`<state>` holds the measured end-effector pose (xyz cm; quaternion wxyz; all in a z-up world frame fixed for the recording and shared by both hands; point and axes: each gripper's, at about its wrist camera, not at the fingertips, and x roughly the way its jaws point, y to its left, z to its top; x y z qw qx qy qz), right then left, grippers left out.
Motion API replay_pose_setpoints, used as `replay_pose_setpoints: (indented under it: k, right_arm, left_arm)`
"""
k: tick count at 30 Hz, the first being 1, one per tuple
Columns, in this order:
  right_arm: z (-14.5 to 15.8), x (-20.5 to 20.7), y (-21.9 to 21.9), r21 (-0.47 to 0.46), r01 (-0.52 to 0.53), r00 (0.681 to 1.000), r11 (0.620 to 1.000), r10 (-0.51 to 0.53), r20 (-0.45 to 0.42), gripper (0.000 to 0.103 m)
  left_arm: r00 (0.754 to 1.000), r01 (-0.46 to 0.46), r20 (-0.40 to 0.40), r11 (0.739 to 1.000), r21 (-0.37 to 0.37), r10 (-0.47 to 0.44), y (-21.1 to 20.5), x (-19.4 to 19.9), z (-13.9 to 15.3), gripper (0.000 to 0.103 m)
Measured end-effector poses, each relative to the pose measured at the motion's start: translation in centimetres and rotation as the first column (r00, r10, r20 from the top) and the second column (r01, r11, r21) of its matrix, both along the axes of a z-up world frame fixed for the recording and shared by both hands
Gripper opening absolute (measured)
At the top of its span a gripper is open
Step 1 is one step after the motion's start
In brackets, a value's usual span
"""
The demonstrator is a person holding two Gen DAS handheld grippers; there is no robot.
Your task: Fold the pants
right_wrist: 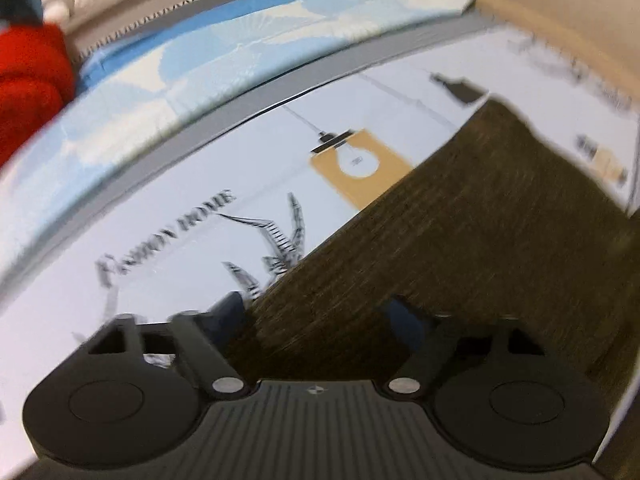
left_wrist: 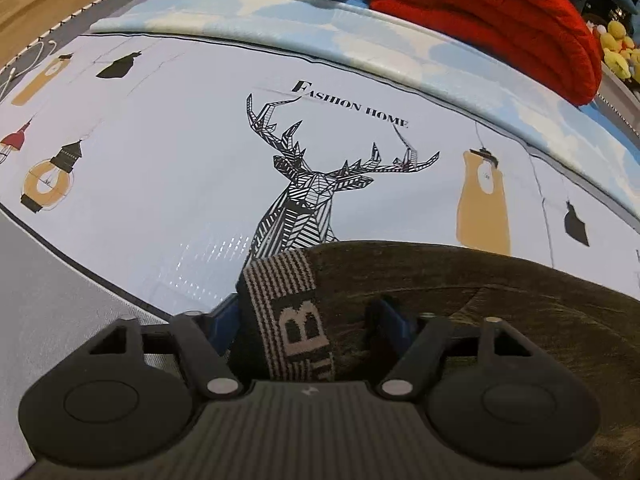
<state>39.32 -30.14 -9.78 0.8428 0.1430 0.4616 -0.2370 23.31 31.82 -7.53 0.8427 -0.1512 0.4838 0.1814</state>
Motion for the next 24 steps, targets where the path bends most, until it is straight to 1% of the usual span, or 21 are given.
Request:
replay_pose_setpoints:
  k: [1,2,3,4,5,7,8,9,11,12,13,15,16,17,19,24]
  right_arm:
    - [0.1,0.0,0.2,-0.045,-0.003,1.000,0.999,0.004,0.010,0.027]
    - [0.1,0.3,0.3,-0.078,0.004,1.000,0.997,-0.002,0.018,0.017]
    - [0.2,0.4,0.0,-0.082,0.020,0.999,0.996,-0.017,0.038,0.002]
    - [0.7,0.3,-0.6,-0.050,0.032,0.995,0.998,-0.027,0.098,0.002]
    - [1.3,0.0,-1.1,-0.006,0.035,0.979,0.999,-0.033,0.200,0.002]
    - [2.6,-0.4,-1.5,0.025,-0.032,0.927,0.999,0.021,0.375,0.003]
    - [2.9,-0.4,-1.9,0.051,-0.070,0.908,0.996,0.042,0.417,0.004]
    - [2.9,-0.1,-2.3,0.072,-0.083,0.911,0.994,0.047,0.410,0.008]
    - [3.0,-0.2,-3.2,0.084,-0.044,0.931,0.995,0.010,0.364,0.016]
    - [3.1,-0.7,-3.9,0.091,-0.020,0.936,0.996,-0.014,0.350,0.023]
    - [3.2,-1.3,-4.5,0.104,-0.006,0.941,0.995,-0.029,0.336,0.033]
    - [3.5,-2.6,-5.7,0.122,0.036,0.954,0.992,-0.070,0.291,0.042]
    - [3.8,-3.4,-6.5,0.136,0.064,0.958,0.989,-0.099,0.269,0.043]
    - [4.2,-4.2,-7.4,0.154,0.080,0.959,0.985,-0.118,0.259,0.043]
    - [5.0,-5.8,-8.4,0.176,0.087,0.957,0.981,-0.131,0.257,0.043]
    - [8.9,-11.8,-9.9,0.129,0.039,0.957,0.991,-0.074,0.279,0.046]
  left_arm:
    - [1.000,-0.003,-0.011,1.000,0.012,0.003,0.2,0.1,-0.2,0.061]
    - [1.000,-0.002,-0.014,1.000,0.016,0.002,0.4,0.1,-0.3,0.053]
    - [1.000,-0.009,-0.005,1.000,0.009,0.009,0.7,0.1,-0.3,0.049]
    - [1.000,-0.019,0.012,1.000,-0.006,0.019,1.0,0.0,-0.2,0.047]
    - [0.999,-0.020,0.027,1.000,-0.016,0.021,1.3,0.0,0.0,0.046]
    - [0.998,-0.020,0.052,1.000,-0.009,0.020,1.4,0.0,0.3,0.046]
    - [0.998,-0.020,0.057,1.000,-0.002,0.020,1.4,0.1,0.4,0.046]
    - [0.998,-0.023,0.058,1.000,-0.004,0.023,1.4,0.2,0.4,0.046]
    - [0.998,-0.034,0.048,0.999,-0.021,0.035,1.7,0.3,0.3,0.047]
    - [0.998,-0.043,0.038,0.999,-0.030,0.044,1.7,0.4,0.3,0.048]
    - [0.998,-0.046,0.029,0.998,-0.035,0.047,1.8,0.4,0.3,0.049]
    - [0.998,-0.053,0.020,0.998,-0.037,0.054,1.8,0.4,0.7,0.050]
    - [0.998,-0.056,0.018,0.998,-0.034,0.057,1.7,0.3,1.1,0.051]
    - [0.998,-0.063,0.023,0.998,-0.032,0.063,1.7,0.1,1.6,0.054]
    - [0.996,-0.078,0.038,0.996,-0.032,0.079,1.6,-0.6,2.9,0.057]
    - [0.988,-0.087,0.117,0.993,-0.084,0.097,0.8,-3.9,6.7,0.057]
